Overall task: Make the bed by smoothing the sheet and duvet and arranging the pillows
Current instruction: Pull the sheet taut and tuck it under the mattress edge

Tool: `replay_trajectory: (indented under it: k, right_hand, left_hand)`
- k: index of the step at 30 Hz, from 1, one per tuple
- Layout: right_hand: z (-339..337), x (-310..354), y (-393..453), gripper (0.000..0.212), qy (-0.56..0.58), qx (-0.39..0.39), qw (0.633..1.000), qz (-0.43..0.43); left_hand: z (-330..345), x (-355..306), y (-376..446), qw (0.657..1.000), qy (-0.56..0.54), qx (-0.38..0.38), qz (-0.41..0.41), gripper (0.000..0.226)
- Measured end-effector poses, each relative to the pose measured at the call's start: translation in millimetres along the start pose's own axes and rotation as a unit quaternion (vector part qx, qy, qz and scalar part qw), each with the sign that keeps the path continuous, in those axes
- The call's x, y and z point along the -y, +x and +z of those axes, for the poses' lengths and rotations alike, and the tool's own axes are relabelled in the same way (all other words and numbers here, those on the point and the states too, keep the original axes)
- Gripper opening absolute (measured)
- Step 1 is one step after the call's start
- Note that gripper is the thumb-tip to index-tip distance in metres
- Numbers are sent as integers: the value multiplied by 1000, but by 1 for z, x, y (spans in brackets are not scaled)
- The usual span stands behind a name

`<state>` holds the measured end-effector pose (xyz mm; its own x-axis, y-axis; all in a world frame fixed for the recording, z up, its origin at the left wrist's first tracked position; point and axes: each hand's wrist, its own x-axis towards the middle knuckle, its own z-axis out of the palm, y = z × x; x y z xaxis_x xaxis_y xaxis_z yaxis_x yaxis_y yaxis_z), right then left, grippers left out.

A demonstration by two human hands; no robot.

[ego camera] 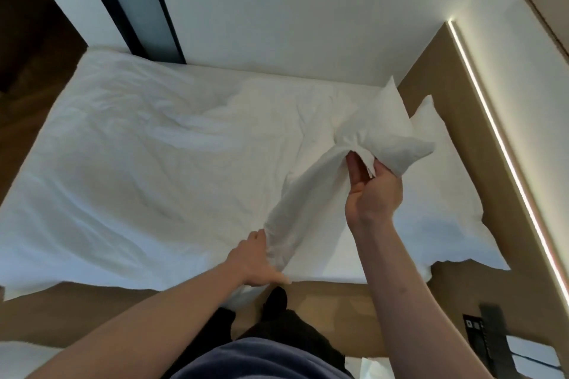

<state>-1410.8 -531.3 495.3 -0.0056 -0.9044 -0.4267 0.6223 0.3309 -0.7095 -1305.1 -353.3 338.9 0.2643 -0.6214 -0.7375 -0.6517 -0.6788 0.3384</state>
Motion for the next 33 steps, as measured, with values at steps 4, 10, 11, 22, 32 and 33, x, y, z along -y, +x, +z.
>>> replay_trajectory:
  k: [4, 10, 11, 22, 32, 33]
  right_hand:
    - [32, -10, -9, 33, 9, -1, 1000, -12]
    - [45, 3, -6, 32, 42, -53, 993, -96]
    - [44, 4, -4, 32, 34, -66, 991, -109]
    - [-28, -79, 99, 42, -12, -292, 956, -3]
    - [71, -89, 281, 40, -108, -60, 991, 51]
    - [92, -90, 279, 47, -159, -55, 985, 36]
  left_hand:
    - [-5, -5, 26, 986, -28, -143, -79, 87]
    - [-33, 88, 49, 973, 35, -221, -62, 20]
    - [-42, 104, 52, 971, 24, -229, -59, 18]
    - [-195, 134, 139, 982, -83, -139, -102, 41]
    - [-331, 46, 238, 958, -96, -270, 34, 35]
    - [-340, 46, 244, 953, -112, -278, 53, 37]
